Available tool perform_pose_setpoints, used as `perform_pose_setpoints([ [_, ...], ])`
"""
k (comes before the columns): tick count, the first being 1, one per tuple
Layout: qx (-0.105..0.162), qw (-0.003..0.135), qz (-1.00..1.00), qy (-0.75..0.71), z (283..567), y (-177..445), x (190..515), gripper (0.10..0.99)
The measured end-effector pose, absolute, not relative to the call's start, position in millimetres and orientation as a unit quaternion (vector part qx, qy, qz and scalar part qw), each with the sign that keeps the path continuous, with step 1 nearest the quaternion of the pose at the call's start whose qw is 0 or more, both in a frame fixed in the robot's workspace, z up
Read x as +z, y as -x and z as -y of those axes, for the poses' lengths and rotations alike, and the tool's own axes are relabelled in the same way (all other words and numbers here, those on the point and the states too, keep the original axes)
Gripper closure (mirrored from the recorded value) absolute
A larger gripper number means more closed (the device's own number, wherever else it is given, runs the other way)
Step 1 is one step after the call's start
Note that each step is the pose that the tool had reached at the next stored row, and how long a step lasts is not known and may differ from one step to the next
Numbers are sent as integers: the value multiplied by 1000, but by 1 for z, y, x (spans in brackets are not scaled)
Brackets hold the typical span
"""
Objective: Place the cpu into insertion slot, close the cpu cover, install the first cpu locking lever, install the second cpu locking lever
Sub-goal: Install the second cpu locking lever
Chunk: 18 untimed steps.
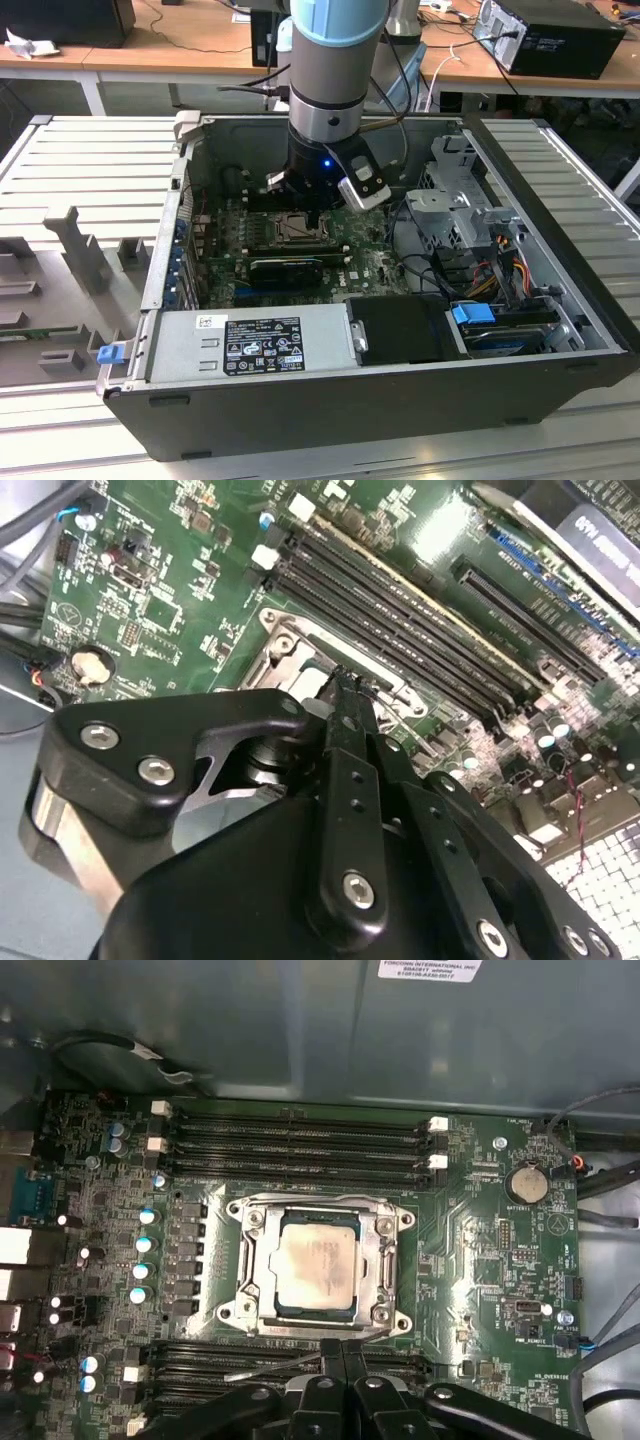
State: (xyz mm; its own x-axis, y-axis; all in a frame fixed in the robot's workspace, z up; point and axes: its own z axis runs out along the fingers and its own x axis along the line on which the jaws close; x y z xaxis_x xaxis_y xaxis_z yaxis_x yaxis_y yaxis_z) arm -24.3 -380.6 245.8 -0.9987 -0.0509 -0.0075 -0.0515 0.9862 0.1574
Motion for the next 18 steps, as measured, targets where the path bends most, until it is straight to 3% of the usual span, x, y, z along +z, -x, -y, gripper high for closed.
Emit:
perform_pose_setpoints([
  [18, 82, 1, -996, 26, 384, 30, 238, 980],
])
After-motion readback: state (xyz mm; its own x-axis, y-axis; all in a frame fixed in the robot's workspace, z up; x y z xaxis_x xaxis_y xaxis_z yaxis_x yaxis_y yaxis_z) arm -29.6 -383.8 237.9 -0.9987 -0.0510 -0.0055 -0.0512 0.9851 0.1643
